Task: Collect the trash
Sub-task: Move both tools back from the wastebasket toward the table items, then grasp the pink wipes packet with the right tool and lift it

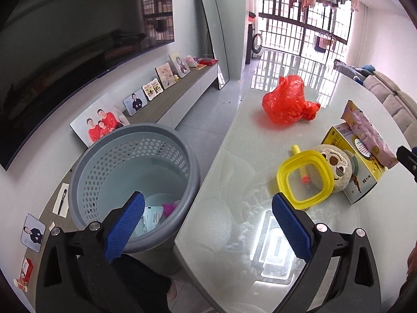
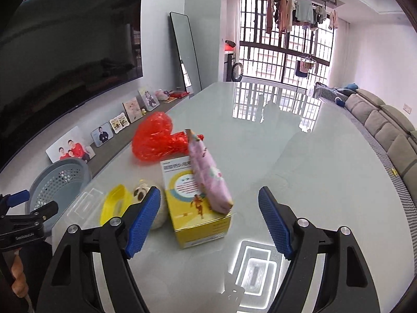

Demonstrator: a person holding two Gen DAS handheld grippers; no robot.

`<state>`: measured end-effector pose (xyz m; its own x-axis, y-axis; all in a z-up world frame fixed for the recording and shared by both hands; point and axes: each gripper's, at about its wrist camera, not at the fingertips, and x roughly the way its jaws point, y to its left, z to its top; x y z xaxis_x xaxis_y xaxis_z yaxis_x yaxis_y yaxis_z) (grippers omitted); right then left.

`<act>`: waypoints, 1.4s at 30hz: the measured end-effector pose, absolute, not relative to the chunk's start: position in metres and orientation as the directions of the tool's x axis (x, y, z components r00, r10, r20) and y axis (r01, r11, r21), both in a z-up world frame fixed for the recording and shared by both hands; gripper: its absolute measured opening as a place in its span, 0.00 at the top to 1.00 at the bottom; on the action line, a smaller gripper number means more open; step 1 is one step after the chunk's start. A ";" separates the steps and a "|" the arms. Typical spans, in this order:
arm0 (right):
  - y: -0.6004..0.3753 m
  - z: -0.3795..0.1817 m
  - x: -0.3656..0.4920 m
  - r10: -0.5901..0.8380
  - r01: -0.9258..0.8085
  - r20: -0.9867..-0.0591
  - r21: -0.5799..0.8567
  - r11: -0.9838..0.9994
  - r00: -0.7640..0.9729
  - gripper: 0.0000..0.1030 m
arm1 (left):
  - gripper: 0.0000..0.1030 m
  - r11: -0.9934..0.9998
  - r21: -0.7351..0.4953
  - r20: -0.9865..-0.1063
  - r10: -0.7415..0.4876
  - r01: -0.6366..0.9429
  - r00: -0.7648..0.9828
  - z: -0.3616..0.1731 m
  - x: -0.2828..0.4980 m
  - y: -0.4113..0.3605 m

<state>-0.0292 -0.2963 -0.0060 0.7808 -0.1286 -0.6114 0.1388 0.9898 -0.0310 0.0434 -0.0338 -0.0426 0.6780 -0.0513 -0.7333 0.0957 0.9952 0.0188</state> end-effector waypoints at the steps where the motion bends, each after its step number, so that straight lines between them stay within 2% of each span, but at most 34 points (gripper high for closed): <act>1: -0.301 -0.007 -0.024 -0.138 0.143 -0.617 -0.041 0.989 0.775 0.28 | 0.07 0.995 0.021 -0.733 -0.050 0.097 0.678 -0.042 0.044 -0.035; 12: -0.315 -0.025 0.030 -0.124 0.099 -0.655 -0.075 0.992 0.746 0.28 | 0.07 0.995 0.037 -0.742 -0.038 0.097 0.669 -0.042 0.047 -0.047; 23: -0.301 -0.042 0.046 -0.127 0.066 -0.665 -0.117 0.991 0.736 0.30 | 0.07 0.995 0.043 -0.752 -0.028 0.090 0.659 -0.046 0.049 -0.046; 24: -0.300 -0.043 0.047 -0.130 0.064 -0.665 -0.123 0.990 0.735 0.32 | 0.07 0.995 0.043 -0.752 -0.028 0.091 0.658 -0.046 0.049 -0.046; 25: -0.300 -0.044 0.047 -0.135 0.064 -0.666 -0.129 0.990 0.734 0.38 | 0.07 0.995 0.043 -0.752 -0.028 0.091 0.658 -0.046 0.049 -0.046; 30: -0.300 -0.043 0.046 -0.132 0.059 -0.665 -0.132 0.990 0.735 0.40 | 0.07 0.994 0.048 -0.752 -0.025 0.093 0.658 -0.046 0.048 -0.048; 34: -0.297 -0.046 0.046 -0.136 0.048 -0.671 -0.148 0.988 0.729 0.53 | 0.07 0.994 0.048 -0.753 -0.025 0.093 0.658 -0.046 0.047 -0.048; 37: -0.295 -0.046 0.045 -0.133 0.044 -0.669 -0.148 0.988 0.731 0.57 | 0.07 0.994 0.049 -0.752 -0.024 0.093 0.658 -0.047 0.047 -0.049; 40: -0.294 -0.047 0.045 -0.127 0.037 -0.670 -0.146 0.989 0.732 0.70 | 0.07 0.995 0.048 -0.755 -0.024 0.091 0.656 -0.048 0.047 -0.049; 42: -0.294 -0.047 0.045 -0.122 0.037 -0.671 -0.140 0.989 0.732 0.74 | 0.07 0.995 0.048 -0.755 -0.024 0.092 0.655 -0.048 0.047 -0.049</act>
<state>0.0450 -0.2943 -0.0469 0.7317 -0.1222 -0.6706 0.0366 0.9894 -0.1403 0.0468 -0.0488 -0.0481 0.6552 -0.0238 -0.7551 0.0919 0.9946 0.0484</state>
